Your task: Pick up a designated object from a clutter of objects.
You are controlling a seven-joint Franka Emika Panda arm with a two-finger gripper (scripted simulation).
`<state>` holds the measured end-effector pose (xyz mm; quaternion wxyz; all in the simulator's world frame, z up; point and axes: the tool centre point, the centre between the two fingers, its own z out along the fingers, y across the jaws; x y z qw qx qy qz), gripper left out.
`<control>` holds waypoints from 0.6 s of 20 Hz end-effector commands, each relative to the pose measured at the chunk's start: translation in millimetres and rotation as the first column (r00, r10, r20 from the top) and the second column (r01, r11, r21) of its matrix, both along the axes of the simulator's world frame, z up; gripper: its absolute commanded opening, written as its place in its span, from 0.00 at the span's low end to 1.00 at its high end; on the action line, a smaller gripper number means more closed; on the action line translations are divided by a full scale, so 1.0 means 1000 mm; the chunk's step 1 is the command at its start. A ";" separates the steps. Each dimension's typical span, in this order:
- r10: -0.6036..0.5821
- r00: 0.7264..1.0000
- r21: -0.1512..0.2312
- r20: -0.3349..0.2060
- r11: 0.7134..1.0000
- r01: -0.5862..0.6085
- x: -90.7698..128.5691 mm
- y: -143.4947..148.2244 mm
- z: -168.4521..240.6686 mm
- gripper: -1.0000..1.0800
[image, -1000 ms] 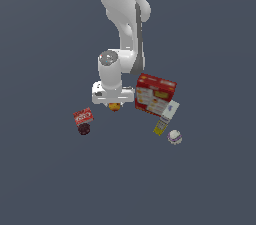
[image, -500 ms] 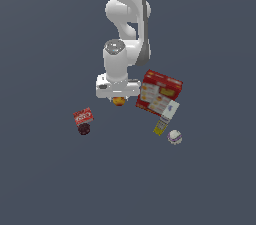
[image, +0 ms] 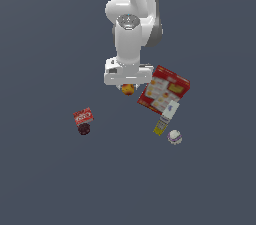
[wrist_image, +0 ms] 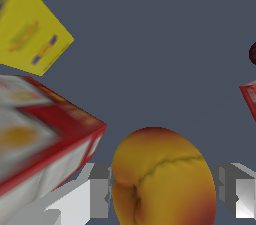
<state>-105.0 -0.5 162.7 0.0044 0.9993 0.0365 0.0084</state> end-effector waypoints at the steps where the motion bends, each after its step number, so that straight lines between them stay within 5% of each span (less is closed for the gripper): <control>1: 0.001 1.000 -0.001 -0.001 1.000 -0.001 -0.004 0.013 0.022 0.00; 12: 0.007 1.000 0.001 -0.007 1.000 -0.007 -0.017 0.071 0.113 0.00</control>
